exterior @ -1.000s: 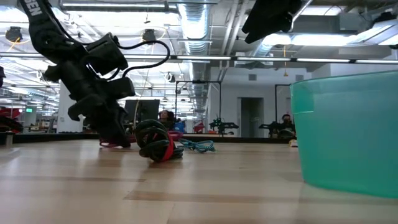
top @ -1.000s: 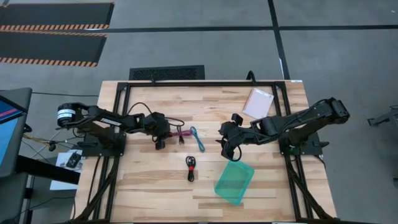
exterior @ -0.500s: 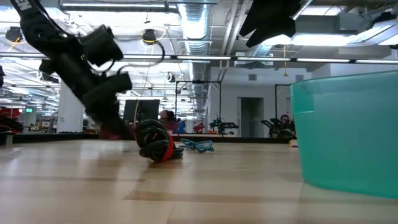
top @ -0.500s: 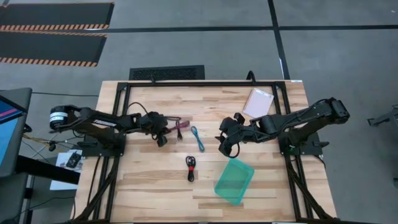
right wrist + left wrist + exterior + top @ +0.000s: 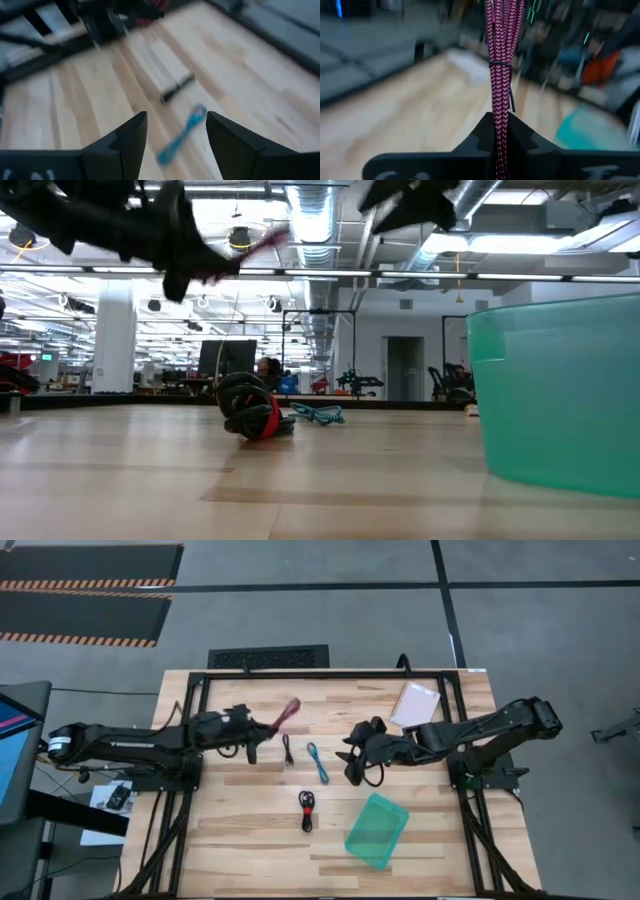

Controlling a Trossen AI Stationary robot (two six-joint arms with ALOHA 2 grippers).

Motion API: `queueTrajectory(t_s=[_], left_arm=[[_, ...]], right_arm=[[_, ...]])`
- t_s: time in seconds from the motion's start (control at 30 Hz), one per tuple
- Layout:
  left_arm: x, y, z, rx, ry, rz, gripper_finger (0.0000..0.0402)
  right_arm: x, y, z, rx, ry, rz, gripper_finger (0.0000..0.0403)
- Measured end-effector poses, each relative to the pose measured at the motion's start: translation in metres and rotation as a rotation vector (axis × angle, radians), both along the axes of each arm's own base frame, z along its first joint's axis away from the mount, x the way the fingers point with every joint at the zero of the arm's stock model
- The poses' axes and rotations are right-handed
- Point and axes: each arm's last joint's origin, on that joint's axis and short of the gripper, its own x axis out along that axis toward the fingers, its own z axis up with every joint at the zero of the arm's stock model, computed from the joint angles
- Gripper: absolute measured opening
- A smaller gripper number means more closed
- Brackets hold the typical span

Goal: Pick and place USB-C Cables
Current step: Put the pink usb cable into the bin

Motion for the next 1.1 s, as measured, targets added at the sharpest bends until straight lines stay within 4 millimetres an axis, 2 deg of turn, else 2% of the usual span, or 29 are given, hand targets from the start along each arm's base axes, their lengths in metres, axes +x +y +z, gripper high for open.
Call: queueTrajectory(t_s=[0.13, 0.3, 0.47, 0.73, 0.93, 1.1], left_arm=[[-0.002, -0.007, 0.021, 0.061, -0.181, 0.008, 0.0000], [0.000, -0.016, 0.033, 0.113, -0.308, -0.022, 0.0000], [0.006, -0.025, 0.036, 0.130, -0.375, -0.055, 0.0000], [0.015, -0.035, 0.032, 0.127, -0.398, -0.108, 0.0000], [0.019, -0.040, 0.030, 0.148, -0.399, -0.130, 0.0000], [0.023, -0.041, 0.026, 0.148, -0.385, -0.126, 0.0000]], right_arm=[[0.012, 0.000, 0.014, -0.060, -0.158, 0.040, 0.0228], [0.033, -0.005, 0.025, -0.127, -0.365, 0.107, 0.0228], [0.056, -0.016, 0.019, -0.149, -0.491, 0.149, 0.0228], [0.074, -0.028, 0.010, -0.189, -0.578, 0.186, 0.0238], [0.078, -0.033, 0.005, -0.186, -0.576, 0.208, 0.0280], [0.078, -0.033, 0.009, -0.186, -0.614, 0.217, 0.0306]])
